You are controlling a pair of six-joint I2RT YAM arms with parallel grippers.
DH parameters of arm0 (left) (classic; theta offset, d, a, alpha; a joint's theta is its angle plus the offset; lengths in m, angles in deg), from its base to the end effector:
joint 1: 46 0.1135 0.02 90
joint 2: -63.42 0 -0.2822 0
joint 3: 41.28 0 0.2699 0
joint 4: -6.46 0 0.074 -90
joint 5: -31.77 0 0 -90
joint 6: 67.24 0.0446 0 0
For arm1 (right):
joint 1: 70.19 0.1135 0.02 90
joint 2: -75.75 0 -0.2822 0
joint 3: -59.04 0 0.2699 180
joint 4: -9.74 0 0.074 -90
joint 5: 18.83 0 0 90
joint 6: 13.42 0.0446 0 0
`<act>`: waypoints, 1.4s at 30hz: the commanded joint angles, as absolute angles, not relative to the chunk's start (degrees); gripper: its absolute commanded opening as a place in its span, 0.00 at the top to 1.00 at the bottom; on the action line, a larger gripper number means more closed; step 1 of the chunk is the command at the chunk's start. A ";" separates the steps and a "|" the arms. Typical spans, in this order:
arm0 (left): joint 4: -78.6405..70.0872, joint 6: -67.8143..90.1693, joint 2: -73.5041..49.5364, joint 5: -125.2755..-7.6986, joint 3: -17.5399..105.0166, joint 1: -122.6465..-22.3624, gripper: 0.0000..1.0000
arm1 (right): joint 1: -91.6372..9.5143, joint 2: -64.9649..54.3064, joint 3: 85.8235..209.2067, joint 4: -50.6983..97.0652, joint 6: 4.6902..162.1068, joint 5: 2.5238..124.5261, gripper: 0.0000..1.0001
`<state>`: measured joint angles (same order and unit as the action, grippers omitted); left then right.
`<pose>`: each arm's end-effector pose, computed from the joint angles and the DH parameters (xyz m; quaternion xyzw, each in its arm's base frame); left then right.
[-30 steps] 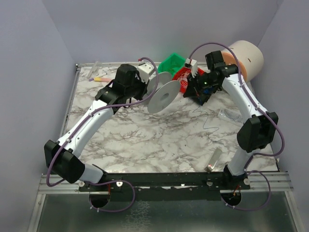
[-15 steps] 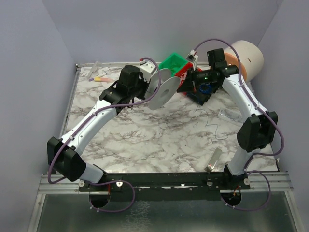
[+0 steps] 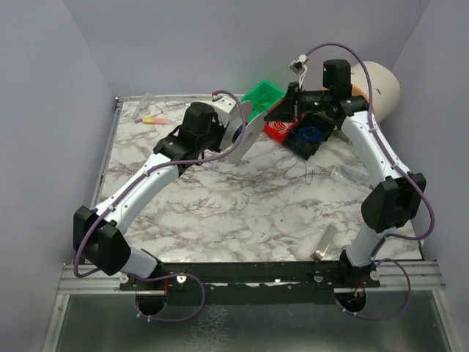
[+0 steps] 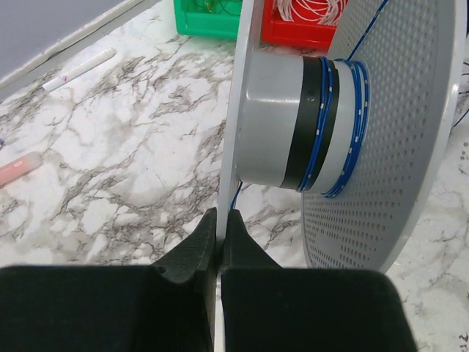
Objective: Wrap the cables
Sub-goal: Wrap the cable around the cable reel.
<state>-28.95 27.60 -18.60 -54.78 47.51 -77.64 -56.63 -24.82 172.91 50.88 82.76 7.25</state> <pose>0.3018 -0.1828 0.3680 0.2545 0.8213 -0.0930 0.5021 0.3962 0.1368 0.4093 -0.3195 0.7075 0.5217 0.3538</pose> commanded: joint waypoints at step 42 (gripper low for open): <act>-25.85 2.45 -23.23 -92.56 59.12 -58.54 1.00 | -43.01 -19.65 137.49 31.21 75.15 8.53 0.99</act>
